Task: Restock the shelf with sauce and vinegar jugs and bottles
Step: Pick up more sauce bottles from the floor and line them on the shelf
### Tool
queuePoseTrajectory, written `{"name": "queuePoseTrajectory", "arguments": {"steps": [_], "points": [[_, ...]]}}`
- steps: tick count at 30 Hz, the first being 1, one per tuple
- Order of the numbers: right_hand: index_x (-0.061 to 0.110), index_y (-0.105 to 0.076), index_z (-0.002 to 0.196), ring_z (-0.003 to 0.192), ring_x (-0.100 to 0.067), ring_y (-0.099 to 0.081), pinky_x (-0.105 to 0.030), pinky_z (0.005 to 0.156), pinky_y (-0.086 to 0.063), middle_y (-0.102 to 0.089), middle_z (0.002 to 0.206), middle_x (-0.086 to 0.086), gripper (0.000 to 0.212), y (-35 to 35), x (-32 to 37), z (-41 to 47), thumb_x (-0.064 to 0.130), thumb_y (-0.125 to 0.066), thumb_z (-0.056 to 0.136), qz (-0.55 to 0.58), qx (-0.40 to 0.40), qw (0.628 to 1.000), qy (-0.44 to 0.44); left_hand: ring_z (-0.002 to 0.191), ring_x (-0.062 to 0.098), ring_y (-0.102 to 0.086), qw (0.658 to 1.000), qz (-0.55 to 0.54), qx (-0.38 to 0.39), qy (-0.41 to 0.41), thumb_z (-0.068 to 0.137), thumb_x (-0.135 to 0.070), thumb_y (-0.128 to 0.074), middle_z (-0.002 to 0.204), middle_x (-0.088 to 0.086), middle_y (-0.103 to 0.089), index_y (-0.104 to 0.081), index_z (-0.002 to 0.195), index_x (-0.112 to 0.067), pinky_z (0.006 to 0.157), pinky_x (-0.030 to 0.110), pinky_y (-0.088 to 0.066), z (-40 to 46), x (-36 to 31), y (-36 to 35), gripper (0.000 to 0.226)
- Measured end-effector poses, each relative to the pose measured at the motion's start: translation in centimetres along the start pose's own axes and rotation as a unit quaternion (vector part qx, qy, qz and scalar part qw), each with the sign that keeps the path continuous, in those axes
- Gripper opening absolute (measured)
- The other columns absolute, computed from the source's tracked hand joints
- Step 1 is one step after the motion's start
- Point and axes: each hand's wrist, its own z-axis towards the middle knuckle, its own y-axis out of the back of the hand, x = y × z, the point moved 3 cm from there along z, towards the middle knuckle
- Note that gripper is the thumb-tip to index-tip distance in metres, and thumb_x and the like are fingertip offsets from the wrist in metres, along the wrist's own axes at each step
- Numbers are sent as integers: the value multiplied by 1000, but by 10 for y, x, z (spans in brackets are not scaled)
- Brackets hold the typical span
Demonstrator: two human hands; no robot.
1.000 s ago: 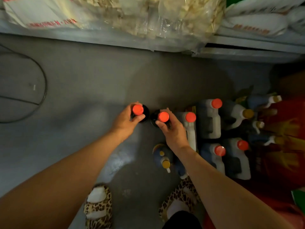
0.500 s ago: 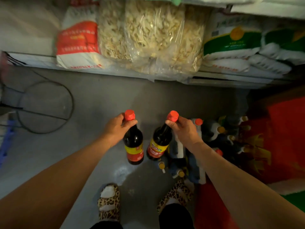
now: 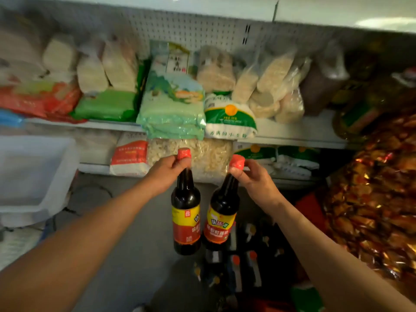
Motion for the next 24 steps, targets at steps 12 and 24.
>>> {"name": "queuePoseTrajectory", "arguments": {"steps": [12, 24], "points": [[11, -65, 115, 95, -19, -70, -39, 87, -54, -73, 103, -6, 29, 165, 264, -21, 30, -69, 93, -99, -93, 969, 205, 105, 23, -65, 969, -12, -122, -215, 96, -48, -54, 114, 6, -68, -62, 121, -19, 98, 43, -50, -15, -291, 100, 39], [6, -65, 105, 86, -26, -60, -42, 78, -49, -68, 96, -18, 36, 253, 439, 105, 41, -62, 97, -96, -239, 924, 283, 101, 19, -58, 913, -2, -202, -353, 102, -46, -45, 110, 1, -64, -60, 123, -14, 82, 31, -45, 86, -489, 208, 41]]}}
